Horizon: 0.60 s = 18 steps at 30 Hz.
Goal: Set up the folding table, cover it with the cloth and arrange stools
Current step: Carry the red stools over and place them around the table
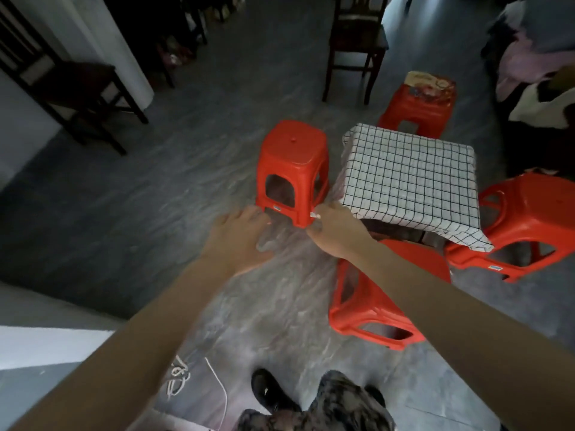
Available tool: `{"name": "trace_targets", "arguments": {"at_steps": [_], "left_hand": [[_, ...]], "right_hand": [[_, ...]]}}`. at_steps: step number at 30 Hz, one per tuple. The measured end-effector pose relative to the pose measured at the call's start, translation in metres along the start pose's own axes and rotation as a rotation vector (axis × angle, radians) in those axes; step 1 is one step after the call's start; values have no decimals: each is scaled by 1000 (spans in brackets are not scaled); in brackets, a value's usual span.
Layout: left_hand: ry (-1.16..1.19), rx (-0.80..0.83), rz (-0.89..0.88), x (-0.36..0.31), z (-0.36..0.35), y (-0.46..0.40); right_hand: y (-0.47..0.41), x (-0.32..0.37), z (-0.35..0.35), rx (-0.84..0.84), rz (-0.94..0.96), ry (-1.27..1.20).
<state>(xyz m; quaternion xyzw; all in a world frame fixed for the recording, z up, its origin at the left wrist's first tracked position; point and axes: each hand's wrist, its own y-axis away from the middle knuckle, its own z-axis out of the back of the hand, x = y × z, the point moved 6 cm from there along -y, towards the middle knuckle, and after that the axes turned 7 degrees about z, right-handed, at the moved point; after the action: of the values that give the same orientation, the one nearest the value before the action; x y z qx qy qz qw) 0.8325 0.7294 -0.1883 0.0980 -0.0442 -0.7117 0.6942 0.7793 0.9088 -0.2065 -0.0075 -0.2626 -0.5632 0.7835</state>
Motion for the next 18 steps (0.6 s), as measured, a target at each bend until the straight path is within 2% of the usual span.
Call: {"name": "trace_targets", "arguments": {"at_steps": [9,18], "left_hand": [[6,42,-91,89,34,-53],[-73,93,-238,142,56,-177]], "right_hand": [[-70,49,-5,-28,-76,-52],[-183,51,1,-49,-218,-104]]}}
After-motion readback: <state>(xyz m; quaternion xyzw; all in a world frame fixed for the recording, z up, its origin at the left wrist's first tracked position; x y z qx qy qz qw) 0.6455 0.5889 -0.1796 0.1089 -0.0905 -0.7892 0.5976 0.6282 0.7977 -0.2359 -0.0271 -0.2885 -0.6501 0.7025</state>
